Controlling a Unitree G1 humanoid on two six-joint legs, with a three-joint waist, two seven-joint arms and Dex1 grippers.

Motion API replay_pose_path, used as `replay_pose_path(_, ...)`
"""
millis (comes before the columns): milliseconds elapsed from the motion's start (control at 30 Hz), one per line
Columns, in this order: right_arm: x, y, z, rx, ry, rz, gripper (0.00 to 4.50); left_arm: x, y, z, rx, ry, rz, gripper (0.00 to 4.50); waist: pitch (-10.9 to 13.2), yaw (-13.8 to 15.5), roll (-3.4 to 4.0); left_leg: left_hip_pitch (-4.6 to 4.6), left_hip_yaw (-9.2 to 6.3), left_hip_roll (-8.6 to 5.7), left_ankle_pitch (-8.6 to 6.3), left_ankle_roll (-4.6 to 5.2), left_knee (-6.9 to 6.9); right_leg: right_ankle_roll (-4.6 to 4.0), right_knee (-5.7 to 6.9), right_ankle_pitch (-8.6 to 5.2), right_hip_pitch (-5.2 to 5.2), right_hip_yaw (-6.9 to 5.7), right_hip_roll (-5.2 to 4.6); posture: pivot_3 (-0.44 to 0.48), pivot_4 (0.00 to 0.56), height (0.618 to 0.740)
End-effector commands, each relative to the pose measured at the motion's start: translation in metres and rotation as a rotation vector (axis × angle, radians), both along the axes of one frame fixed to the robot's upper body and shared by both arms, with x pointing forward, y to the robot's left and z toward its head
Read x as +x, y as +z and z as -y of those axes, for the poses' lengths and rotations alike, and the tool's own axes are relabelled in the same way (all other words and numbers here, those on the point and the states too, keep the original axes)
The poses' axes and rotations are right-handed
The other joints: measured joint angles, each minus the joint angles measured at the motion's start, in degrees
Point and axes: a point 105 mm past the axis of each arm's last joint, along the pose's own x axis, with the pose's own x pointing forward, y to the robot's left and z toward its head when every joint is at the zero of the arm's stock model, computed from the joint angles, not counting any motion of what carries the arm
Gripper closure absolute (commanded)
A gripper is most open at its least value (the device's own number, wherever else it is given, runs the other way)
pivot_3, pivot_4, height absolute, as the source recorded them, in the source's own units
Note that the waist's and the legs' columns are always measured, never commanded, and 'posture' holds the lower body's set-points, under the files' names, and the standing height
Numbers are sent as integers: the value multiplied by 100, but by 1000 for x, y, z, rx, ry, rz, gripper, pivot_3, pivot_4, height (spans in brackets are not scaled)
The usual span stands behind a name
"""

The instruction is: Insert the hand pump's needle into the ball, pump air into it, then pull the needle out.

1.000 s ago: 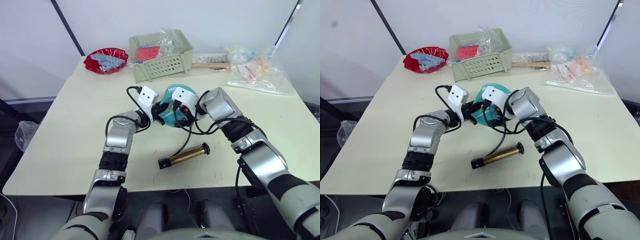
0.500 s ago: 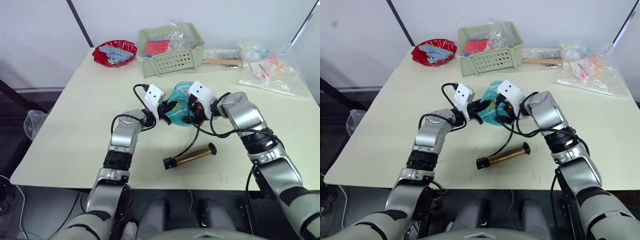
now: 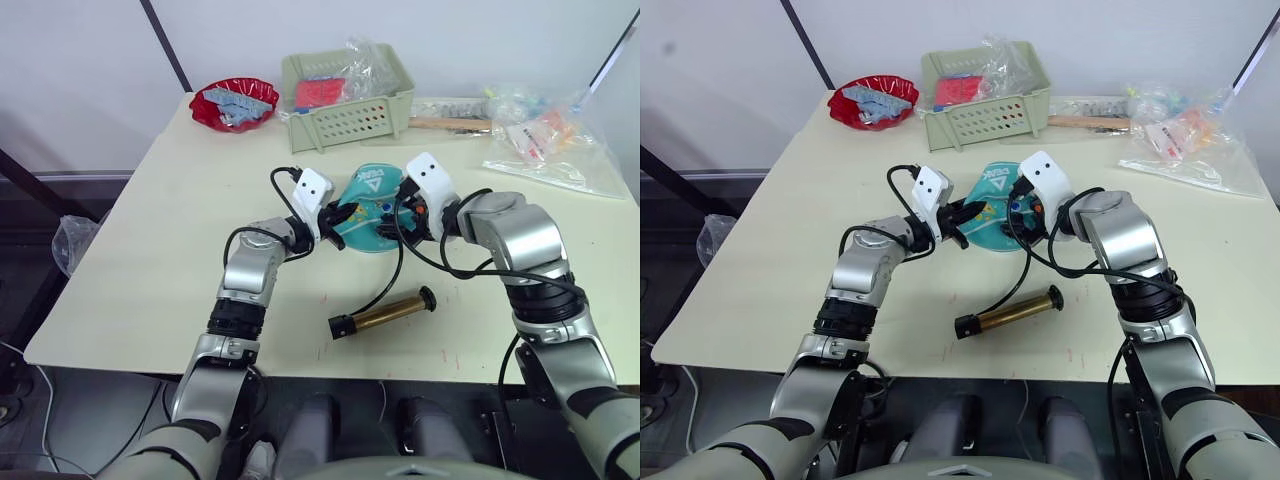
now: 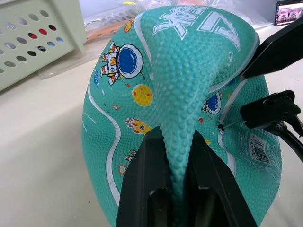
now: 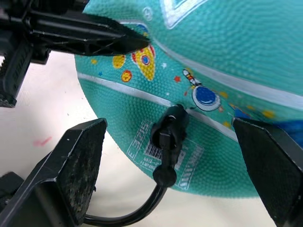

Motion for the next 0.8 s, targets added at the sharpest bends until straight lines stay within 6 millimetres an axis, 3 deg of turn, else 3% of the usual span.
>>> replay_pose_path(33, -2, 6, 2, 46, -36, 17, 47, -8, -36, 8, 43, -38, -131, 4500, 0, 0, 0, 0, 1, 0, 0, 0, 0, 0, 0, 0, 1, -1, 0, 0, 150, 740)
replay_pose_path(533, 5, 4, -4, 101, -85, 24, 47, -8, -38, 9, 40, -36, -132, 4500, 0, -1, 0, 3, 8, -4, 11, -7, 4, 0, 18, -1, 2, -5, 0, 0, 150, 740)
replay_pose_path(667, 6, 3, -4, 97, -93, 27, 1981, -8, -38, 9, 38, -38, -133, 4500, 0, -2, 0, 3, 8, -4, 12, -8, 5, 0, 21, -1, 2, -5, 0, 0, 150, 740)
replay_pose_path(800, 8, 3, -4, 96, -100, 29, 1981, -9, -38, 9, 39, -42, -134, 4500, 0, -3, 0, 3, 8, -4, 13, -8, 5, 0, 23, -1, 2, -5, 0, 0, 150, 740)
